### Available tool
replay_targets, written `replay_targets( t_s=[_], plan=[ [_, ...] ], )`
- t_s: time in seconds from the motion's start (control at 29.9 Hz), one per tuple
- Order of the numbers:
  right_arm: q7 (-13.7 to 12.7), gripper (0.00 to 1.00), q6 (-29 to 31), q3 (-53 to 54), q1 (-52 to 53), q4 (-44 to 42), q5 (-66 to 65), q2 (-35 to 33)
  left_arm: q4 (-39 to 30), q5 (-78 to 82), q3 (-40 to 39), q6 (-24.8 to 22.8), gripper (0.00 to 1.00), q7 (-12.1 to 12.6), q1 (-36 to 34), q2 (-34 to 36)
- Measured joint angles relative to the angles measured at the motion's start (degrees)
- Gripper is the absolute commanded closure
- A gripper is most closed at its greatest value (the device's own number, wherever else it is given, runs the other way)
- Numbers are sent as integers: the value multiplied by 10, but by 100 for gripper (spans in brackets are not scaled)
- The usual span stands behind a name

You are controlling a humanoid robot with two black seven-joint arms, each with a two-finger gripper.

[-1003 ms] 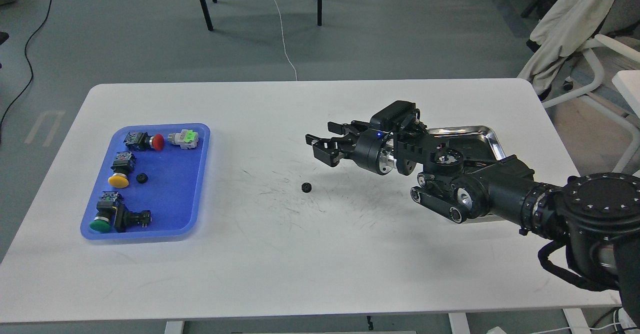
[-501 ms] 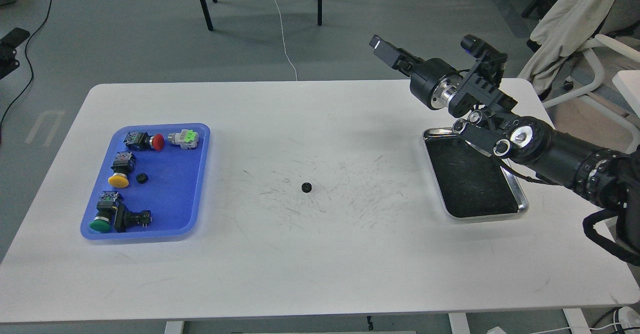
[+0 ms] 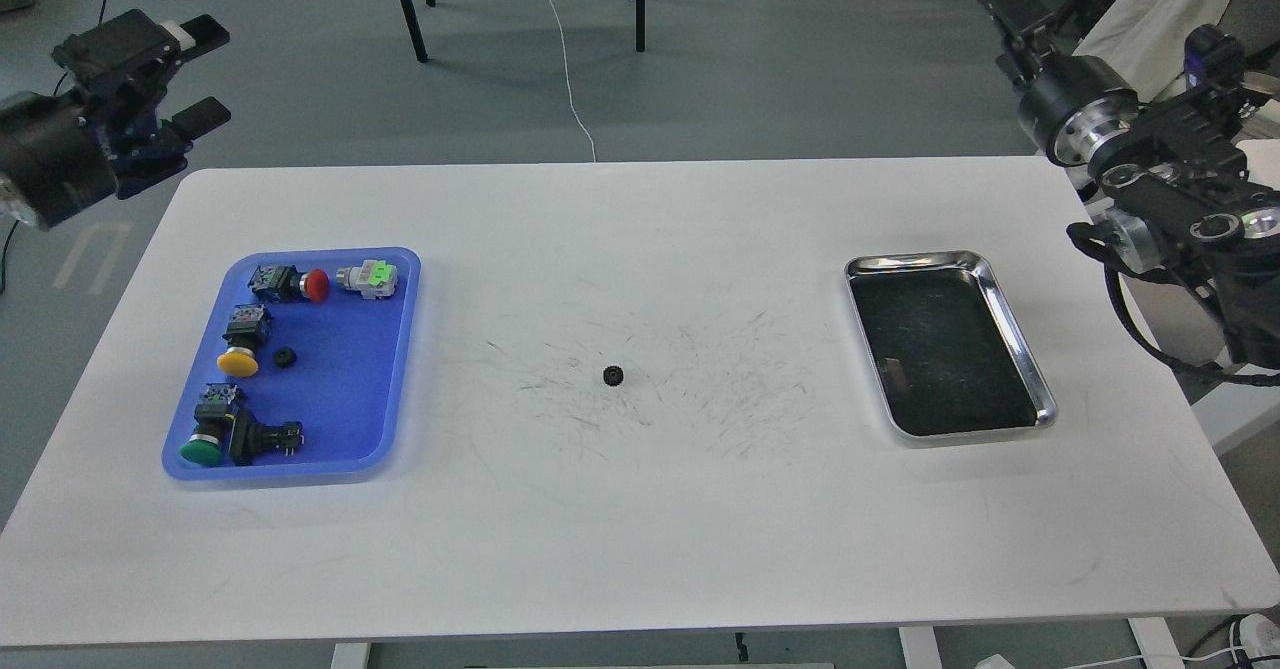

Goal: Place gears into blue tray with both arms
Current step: 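Raise and withdraw the right arm back past the steel tray, then reach the left gripper from the blue tray toward the black part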

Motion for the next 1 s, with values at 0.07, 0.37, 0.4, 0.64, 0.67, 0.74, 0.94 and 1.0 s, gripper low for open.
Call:
replay_targets(
  t_s=[0.07,0.37,0.4,0.64,0.67,0.74,0.94,1.0],
  plan=[
    [0,6,11,0,-7,-1,36,-15,-24,48,19,28,1,0,1,-1],
    [-4,6,24,2,-52,1,128,-39,-85,114,36,64,1,0,28,-11],
    [-4,6,24,2,-55,1,132,-40,-93,121,36,64,1,0,30,-12],
    [-5,6,24,15,-61,1,156,-52,-116,306,34,70,1,0,37,-35],
    [-6,6,24,16,-62,1,166,-55,-119,331,33,71,1,0,37,-39],
    [-7,6,24,17,-69,1,185,-58,-129,369,32,77,1,0,37,-50],
    [-8,6,24,22,-98,0,202,-61,-135,474,31,120,2,0,32,-102],
    [-8,6,23,33,-103,-1,202,-66,-134,502,31,131,2,0,31,-121]
  ],
)
